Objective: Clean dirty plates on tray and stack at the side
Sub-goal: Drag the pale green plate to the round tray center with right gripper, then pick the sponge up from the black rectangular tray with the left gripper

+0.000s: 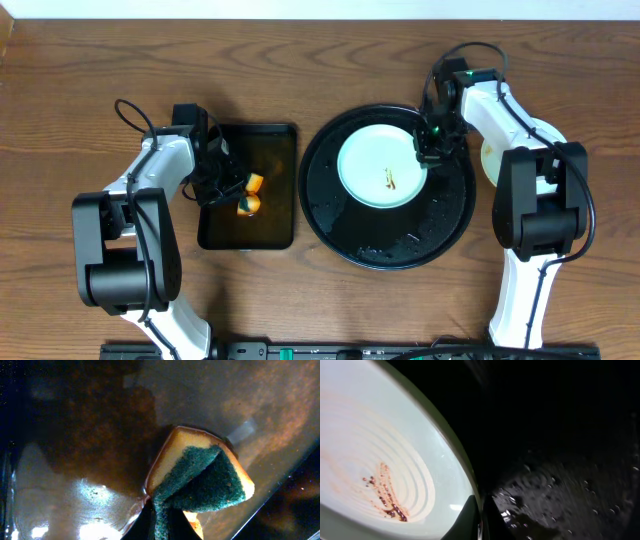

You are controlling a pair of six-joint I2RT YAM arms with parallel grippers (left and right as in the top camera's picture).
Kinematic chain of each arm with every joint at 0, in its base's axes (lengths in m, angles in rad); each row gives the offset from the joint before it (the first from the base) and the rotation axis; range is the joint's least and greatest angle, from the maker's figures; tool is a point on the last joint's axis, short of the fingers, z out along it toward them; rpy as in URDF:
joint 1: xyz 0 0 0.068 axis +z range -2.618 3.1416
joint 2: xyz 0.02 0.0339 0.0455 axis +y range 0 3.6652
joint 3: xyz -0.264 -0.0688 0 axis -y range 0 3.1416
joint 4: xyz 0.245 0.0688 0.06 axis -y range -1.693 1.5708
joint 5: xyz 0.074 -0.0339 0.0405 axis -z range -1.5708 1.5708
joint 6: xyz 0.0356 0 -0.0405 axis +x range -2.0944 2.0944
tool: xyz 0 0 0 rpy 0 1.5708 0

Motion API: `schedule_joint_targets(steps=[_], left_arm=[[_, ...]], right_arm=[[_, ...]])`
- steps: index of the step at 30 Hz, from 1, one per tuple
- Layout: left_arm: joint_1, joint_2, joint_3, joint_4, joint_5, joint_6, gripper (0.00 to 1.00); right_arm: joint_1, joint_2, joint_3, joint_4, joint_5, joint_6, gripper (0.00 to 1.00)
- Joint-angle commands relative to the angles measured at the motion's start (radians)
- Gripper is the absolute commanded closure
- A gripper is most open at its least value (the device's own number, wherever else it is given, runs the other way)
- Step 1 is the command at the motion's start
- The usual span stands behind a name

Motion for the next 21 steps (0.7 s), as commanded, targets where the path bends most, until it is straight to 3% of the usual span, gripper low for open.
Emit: schedule_joint_targets(steps=[1,5,11,17,19,21], left_arm=[[-0.001,0.021,-0.008,0.002,-0.016,0.018,0.93],[-0.048,0.021,-0.008,0.036,-0.035,0.037,0.93],[-0.167,0.021,-0.008,0.031,-0.275,0.087,0.93],[-0.239,0.021,-0.008,-0.018,-0.661,-0.163,0.92],[-0.24,0.021,-0.008,-0.028,-0.659,-0.221,0.92],[-0.24,0.021,-0.008,-0.01,-0.546,-0.197,0.93]], right_arm=[[0.004,0.006,0.005,-0.011,0.105,0.034,0.99],[0.008,0.006,0.005,-0.01,0.105,0.034,0.99],[0.008,0.006,0.005,-0.01,0.105,0.034,0.99],[0.008,0.006,0.005,-0.01,0.105,0.034,0.99],[0.008,0.006,0.005,-0.01,0.105,0.034,0.99],[0.008,0.006,0.005,-0.01,0.105,0.034,0.99]])
